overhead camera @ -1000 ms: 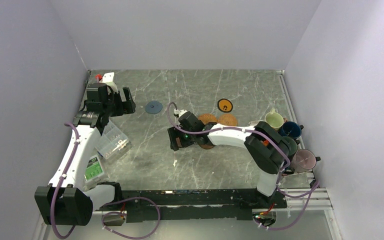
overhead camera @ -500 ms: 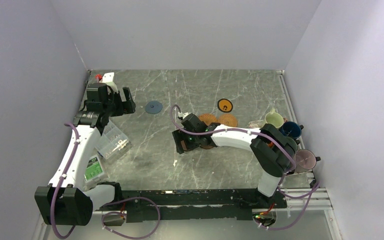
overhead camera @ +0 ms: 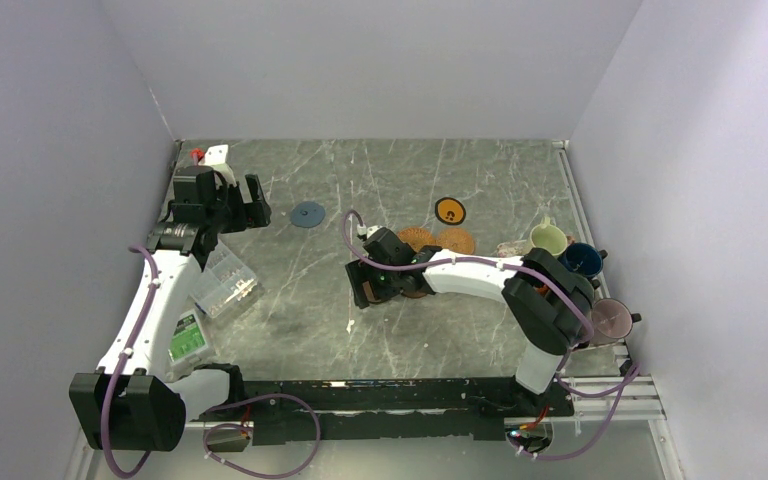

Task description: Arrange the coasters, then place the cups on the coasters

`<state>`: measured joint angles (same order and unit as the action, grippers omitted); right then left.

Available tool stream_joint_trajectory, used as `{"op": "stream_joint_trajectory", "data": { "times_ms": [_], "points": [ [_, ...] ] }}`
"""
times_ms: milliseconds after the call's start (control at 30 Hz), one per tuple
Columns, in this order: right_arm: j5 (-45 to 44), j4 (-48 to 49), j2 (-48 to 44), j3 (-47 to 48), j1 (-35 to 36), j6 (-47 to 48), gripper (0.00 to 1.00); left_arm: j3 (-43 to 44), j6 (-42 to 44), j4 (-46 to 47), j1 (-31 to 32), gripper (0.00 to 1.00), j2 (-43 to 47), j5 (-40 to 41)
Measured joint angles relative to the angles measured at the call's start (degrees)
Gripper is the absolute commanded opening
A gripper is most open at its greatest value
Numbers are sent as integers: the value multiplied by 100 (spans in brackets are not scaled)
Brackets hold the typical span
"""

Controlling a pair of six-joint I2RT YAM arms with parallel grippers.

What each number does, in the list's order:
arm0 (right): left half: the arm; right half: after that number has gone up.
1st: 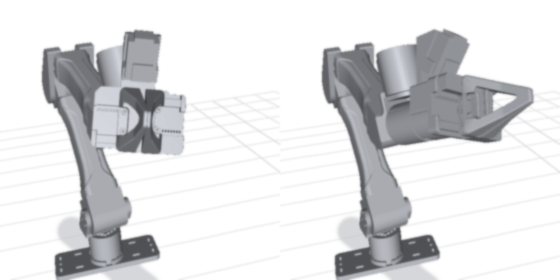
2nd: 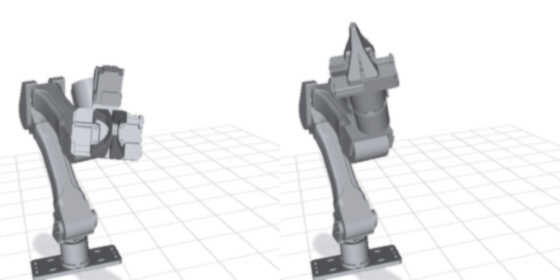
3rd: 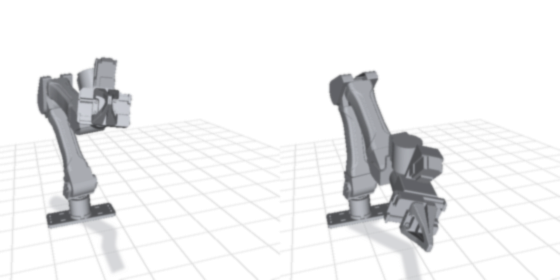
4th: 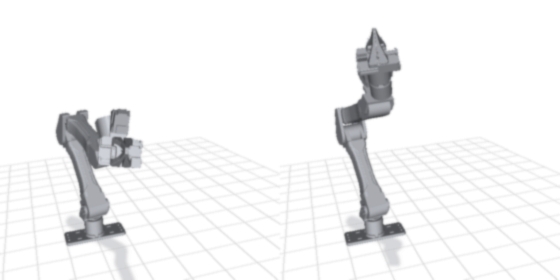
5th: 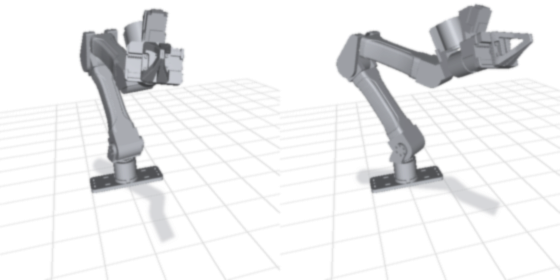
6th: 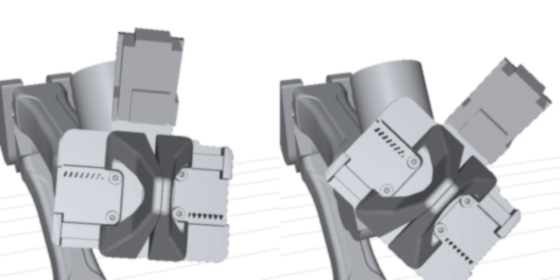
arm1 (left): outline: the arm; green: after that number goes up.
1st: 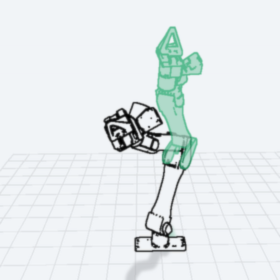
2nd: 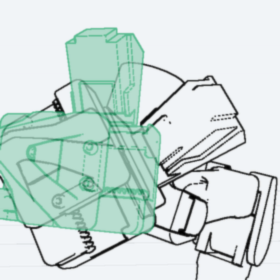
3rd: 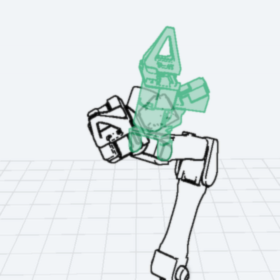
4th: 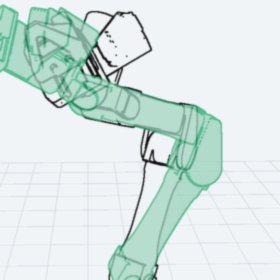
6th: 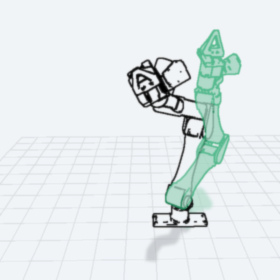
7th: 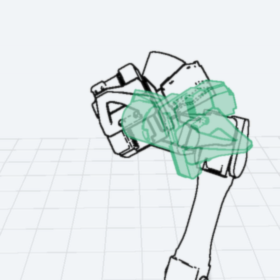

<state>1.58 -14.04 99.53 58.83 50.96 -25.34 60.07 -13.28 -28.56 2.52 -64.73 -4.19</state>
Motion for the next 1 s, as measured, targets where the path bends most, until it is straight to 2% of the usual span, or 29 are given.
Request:
{"op": "stream_joint_trajectory", "data": {
  "times_ms": [367, 600, 800, 1000],
  "points": [
    [345, 319, -103, 28, 9, -37, 94, 0, 4, 2, 0, 94, 0, -4],
    [157, 487, -730, 33, -17, 0, 99, -57, 24, 129, 90, 94, -192, -160],
    [72, 776, -1580, -332, -501, 142, 100, 372, 50, -52, 597, 94, -1381, -136],
    [295, 997, -2352, -1180, -1563, 304, 100, 1342, 52, -393, 1008, 94, -2704, 59]
  ]
}}
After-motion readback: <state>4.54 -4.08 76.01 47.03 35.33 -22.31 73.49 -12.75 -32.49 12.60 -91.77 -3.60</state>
